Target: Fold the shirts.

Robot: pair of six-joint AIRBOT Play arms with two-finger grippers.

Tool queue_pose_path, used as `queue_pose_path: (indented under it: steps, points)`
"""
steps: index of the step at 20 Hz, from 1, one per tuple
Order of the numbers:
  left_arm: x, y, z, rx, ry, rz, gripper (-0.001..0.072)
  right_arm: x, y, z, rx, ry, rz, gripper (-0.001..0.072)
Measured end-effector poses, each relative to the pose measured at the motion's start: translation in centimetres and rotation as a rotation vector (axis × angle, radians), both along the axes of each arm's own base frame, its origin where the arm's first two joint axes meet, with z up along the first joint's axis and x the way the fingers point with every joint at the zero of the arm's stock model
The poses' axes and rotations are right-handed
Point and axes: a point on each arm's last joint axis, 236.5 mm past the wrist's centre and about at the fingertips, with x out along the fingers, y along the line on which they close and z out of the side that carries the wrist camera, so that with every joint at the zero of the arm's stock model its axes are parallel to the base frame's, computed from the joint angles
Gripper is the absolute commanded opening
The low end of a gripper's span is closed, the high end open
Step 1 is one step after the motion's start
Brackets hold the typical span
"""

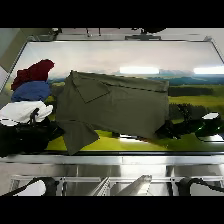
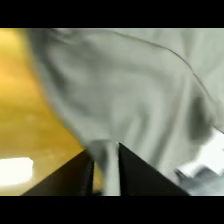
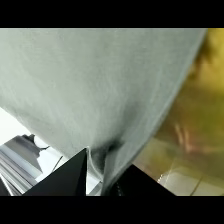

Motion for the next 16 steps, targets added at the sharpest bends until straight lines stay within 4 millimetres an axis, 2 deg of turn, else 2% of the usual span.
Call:
queue_pose_path:
  steps: [1,2,6,9,14,16]
  points:
    - [0.1,0.3,0.3,0.001,-0.013,0.008,0.0031,0.0,0.0,0.0,0.000,0.000,0.001,0.0084]
    - [0.2,0.2,0.8,-0.010,-0.025,0.012,0.0031,-0.1,-0.2,-0.2,-0.011,-0.001,0.005,0.0014]
    - [1.6,0.1,2.9,-0.037,-0.114,0.031,0.0031,0.0,-0.6,0.3,-0.021,-0.016,0.017,0.0014]
    - [2.8,-0.3,4.6,-0.058,-0.194,0.041,0.0030,0.7,-2.2,1.3,-0.054,-0.061,0.003,0.0013]
    - [2.5,-1.7,6.4,-0.123,-0.230,0.002,0.0030,1.1,-3.7,4.1,0.020,-0.071,-0.084,0.0014]
    - [2.5,-2.6,8.2,-0.160,-0.277,-0.017,0.0029,1.3,-4.1,5.4,0.050,-0.083,-0.110,0.0014]
